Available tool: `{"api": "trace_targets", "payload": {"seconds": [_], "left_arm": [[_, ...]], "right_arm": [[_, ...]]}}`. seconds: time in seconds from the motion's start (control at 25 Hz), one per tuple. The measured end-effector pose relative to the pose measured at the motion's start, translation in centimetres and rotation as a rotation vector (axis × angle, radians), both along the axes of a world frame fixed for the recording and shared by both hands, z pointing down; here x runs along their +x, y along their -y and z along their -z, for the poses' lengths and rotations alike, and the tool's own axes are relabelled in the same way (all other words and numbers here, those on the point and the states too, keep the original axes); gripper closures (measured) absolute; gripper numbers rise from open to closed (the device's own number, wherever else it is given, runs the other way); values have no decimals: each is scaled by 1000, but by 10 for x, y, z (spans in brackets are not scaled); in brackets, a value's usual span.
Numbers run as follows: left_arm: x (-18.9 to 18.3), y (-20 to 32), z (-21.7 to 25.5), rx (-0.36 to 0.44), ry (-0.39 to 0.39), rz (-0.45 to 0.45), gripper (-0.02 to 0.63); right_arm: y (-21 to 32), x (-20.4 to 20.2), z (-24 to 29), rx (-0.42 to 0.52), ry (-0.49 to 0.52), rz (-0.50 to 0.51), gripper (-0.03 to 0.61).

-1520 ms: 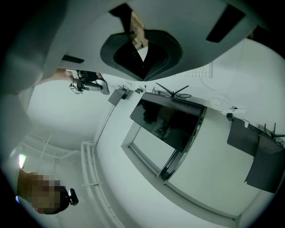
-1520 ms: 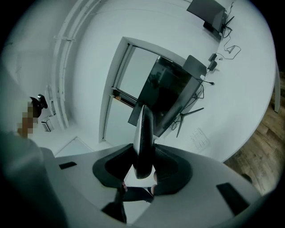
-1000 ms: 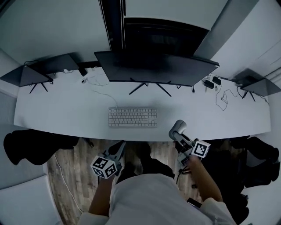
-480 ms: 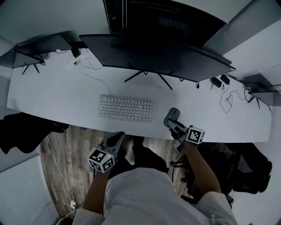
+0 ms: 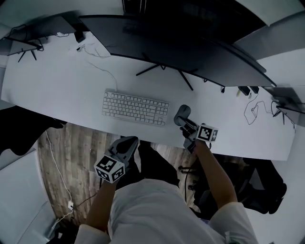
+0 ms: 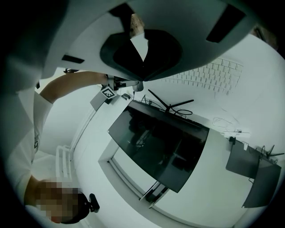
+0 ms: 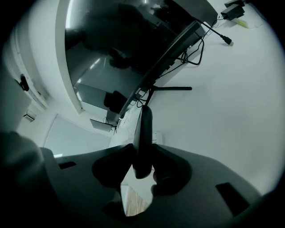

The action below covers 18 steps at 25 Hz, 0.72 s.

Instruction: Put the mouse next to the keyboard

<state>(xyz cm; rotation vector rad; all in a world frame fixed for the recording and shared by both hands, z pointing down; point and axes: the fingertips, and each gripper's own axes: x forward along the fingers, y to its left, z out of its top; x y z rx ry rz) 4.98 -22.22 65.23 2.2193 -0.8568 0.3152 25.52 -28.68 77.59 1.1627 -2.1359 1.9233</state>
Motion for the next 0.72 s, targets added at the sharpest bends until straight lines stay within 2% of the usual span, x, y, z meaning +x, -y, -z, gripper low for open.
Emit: {"api": "trace_targets", "payload": {"seconds": [0.4,0.72], "left_arm": [[4,1,-24,-59,-9,-17,597],[-1,-1,-37,-93,-16,2,597]], "right_arm": [[12,-12,-58,-118,-158,104,433],[16,-18,-77,-172,-250,150,433]]}}
